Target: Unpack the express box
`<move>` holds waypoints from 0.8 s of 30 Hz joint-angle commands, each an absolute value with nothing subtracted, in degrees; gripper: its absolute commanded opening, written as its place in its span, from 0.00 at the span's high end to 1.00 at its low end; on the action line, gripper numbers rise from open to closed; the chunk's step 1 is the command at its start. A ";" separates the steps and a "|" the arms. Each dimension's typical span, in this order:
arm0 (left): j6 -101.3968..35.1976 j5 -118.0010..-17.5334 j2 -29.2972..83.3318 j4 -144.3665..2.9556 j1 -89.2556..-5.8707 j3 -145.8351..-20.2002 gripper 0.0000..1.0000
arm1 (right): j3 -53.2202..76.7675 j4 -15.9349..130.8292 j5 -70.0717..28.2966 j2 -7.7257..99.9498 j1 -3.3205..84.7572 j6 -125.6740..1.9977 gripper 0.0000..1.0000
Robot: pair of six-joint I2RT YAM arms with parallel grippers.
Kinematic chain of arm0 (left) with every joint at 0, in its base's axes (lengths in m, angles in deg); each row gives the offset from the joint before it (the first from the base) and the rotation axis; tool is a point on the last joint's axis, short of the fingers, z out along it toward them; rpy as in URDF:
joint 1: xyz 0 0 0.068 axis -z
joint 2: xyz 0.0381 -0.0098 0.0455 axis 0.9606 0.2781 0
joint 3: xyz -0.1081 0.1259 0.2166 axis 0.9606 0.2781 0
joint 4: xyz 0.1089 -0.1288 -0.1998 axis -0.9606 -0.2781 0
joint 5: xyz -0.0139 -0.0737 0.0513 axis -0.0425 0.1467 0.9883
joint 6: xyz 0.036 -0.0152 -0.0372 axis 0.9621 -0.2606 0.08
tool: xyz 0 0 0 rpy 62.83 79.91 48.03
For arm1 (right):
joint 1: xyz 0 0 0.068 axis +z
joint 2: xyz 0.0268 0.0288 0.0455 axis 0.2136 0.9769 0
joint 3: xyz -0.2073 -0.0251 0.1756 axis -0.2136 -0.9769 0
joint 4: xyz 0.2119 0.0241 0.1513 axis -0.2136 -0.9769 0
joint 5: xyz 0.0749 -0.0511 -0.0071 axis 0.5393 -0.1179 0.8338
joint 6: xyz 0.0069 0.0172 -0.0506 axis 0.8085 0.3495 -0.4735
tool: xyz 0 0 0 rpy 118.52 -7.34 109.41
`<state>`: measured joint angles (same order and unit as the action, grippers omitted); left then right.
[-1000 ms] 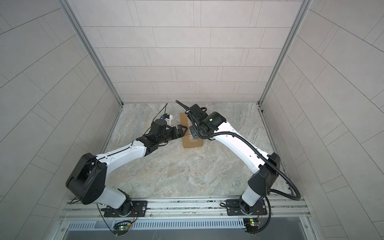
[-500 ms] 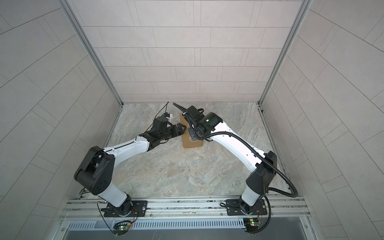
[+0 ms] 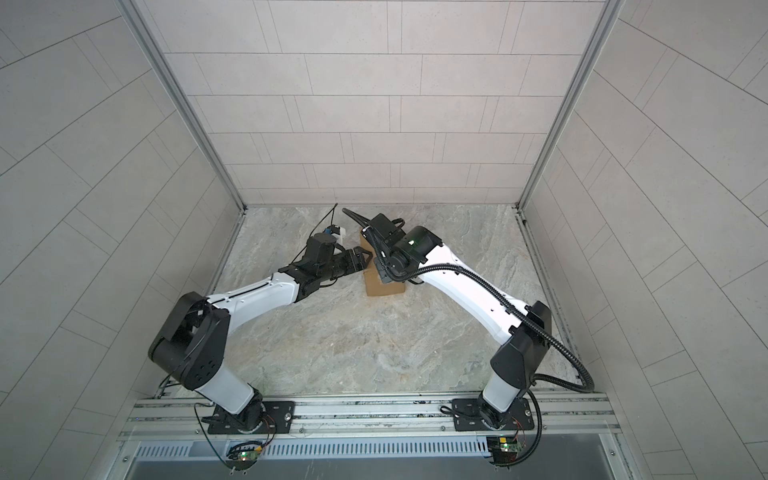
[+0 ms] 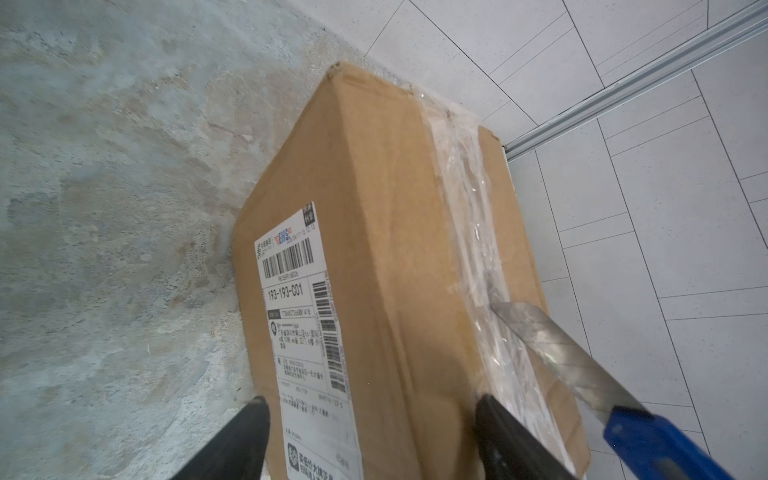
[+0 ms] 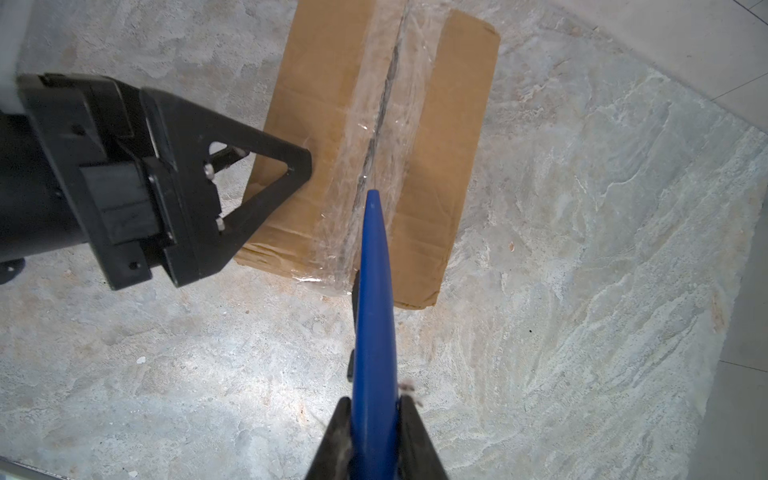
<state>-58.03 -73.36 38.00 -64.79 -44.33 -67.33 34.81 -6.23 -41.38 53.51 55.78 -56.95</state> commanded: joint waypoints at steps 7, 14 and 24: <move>-59.14 -73.79 39.62 -64.94 -44.33 -65.77 0.22 | 37.37 -7.78 -40.54 56.12 56.28 -56.18 1.00; -61.11 -71.49 39.75 -65.48 -43.84 -65.25 0.23 | 41.83 -14.71 -39.47 58.01 57.81 -54.37 1.00; -62.37 -70.17 40.25 -65.76 -43.45 -65.62 0.24 | 43.50 -20.51 -35.89 59.16 58.57 -52.73 1.00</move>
<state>-62.19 -71.56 38.43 -63.02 -43.81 -66.61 43.14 -16.07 -39.96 58.27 57.61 -53.56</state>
